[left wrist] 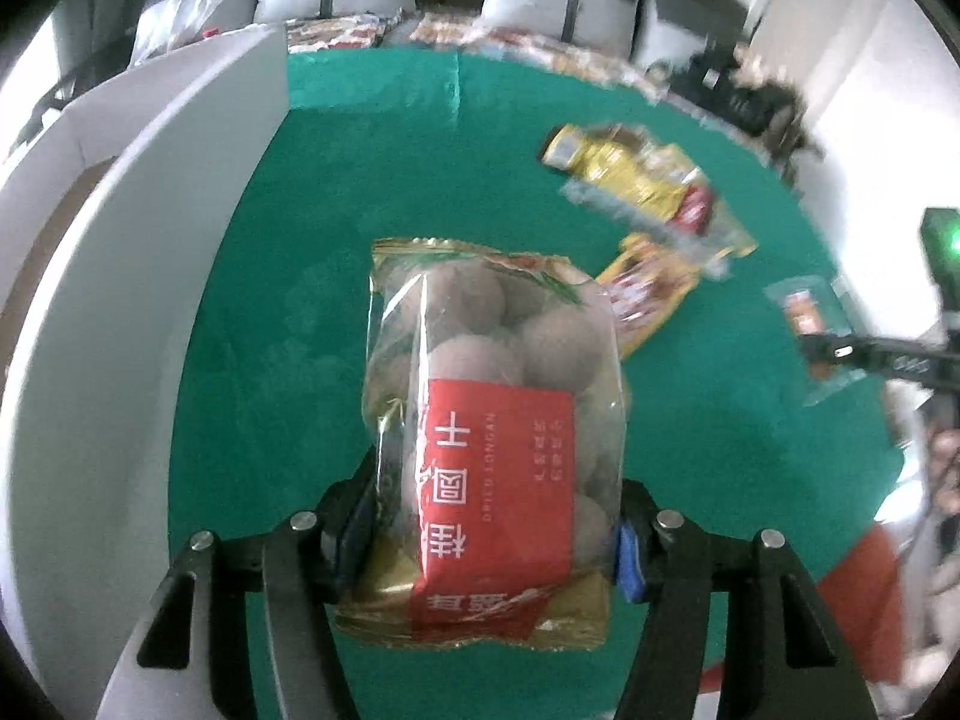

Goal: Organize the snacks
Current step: 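Carry both held snacks into the white box and open both tools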

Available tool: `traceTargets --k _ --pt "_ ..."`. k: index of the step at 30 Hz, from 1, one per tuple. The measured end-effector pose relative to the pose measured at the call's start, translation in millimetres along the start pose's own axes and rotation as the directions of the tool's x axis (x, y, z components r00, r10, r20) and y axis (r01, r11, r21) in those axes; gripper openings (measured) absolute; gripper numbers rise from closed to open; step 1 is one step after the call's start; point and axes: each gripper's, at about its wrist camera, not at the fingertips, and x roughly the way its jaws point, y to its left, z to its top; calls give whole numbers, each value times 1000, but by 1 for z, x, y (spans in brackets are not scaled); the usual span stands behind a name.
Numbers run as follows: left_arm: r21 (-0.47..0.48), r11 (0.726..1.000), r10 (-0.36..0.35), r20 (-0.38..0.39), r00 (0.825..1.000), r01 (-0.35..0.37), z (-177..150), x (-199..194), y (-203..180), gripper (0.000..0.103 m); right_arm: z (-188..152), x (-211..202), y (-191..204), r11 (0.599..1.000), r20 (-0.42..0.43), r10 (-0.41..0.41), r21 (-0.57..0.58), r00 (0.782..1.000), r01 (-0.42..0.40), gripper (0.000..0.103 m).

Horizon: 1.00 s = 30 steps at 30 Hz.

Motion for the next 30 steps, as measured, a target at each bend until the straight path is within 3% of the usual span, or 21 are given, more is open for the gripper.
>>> traceTargets --k 4,8,13,17,19,20,21,23,25,27,30 --pt "-61 995 -73 76 994 78 5 -53 8 61 13 -33 49 992 59 114 -56 992 -111 26" --pt "-132 988 -53 174 983 76 17 -111 41 62 38 -68 128 952 115 290 -139 950 -273 26" --pt "-241 967 139 240 961 -80 20 -168 109 62 62 -95 247 844 79 491 -288 867 -452 26" --pt "-324 916 313 207 927 -237 10 -182 165 64 57 -86 332 764 -5 574 -357 819 -537 28" --pt "-353 874 409 160 899 -335 2 -182 191 71 48 -77 368 739 -34 590 -380 807 -557 35" --pt "-367 853 445 141 885 -371 -4 -181 203 74 44 -72 378 731 -45 596 -383 802 -565 54" --pt "-378 841 464 135 876 -387 -8 -180 209 80 43 -67 384 729 -48 598 -382 800 -568 67" --pt "-412 815 494 127 860 -408 -19 -182 218 81 38 -61 383 732 -34 604 -373 796 -571 67" --pt "-451 811 480 151 864 -372 -33 -186 217 84 34 -59 365 739 -9 608 -358 794 -570 67" --pt "-471 822 449 188 874 -320 -34 -185 207 87 34 -58 331 771 40 577 -358 816 -527 68" --pt "-420 878 353 248 902 -229 -22 -176 167 87 31 -47 273 847 135 464 -357 875 -394 72"
